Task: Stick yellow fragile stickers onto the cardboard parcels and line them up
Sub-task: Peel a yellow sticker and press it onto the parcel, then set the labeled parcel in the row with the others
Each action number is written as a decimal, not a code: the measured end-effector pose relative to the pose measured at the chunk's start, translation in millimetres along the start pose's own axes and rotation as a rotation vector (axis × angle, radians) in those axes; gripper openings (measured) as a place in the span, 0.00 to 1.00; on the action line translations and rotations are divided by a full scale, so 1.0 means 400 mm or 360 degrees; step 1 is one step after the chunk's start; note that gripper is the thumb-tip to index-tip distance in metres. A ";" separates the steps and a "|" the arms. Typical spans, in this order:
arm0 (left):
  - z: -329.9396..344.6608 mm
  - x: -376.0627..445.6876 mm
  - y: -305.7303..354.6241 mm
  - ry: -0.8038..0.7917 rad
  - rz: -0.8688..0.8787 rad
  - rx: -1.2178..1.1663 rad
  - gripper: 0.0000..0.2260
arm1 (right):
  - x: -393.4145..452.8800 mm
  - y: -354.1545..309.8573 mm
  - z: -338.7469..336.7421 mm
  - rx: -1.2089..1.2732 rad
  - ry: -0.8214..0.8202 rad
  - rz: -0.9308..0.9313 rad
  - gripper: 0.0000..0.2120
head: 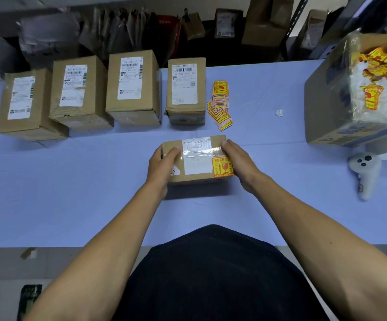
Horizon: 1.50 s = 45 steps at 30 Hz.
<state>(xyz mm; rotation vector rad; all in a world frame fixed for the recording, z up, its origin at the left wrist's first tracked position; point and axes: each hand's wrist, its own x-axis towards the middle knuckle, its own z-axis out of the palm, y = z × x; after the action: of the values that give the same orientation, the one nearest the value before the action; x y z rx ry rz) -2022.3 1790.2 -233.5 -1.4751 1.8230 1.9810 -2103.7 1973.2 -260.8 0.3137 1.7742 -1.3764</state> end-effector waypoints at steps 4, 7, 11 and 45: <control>0.003 0.005 0.007 -0.0083 -0.0074 0.0018 0.04 | -0.006 -0.016 0.016 -0.0132 -0.0049 -0.0014 0.26; 0.005 0.007 0.007 -0.0117 -0.0080 0.0052 0.02 | -0.006 -0.016 0.019 -0.0156 -0.0059 -0.0064 0.22; 0.001 0.002 0.009 -0.0148 -0.0109 0.0049 0.04 | -0.017 -0.019 0.017 -0.0155 -0.0064 -0.0065 0.22; -0.283 -0.163 0.000 0.0002 0.0202 -0.0250 0.13 | -0.209 -0.102 0.221 -0.0470 -0.0378 -0.0505 0.21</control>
<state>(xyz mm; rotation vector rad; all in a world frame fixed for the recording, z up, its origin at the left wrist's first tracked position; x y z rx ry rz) -1922.1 1733.8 -171.8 -1.4325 1.8423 2.2297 -2038.1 1904.3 -174.9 -0.2909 1.8445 -1.2773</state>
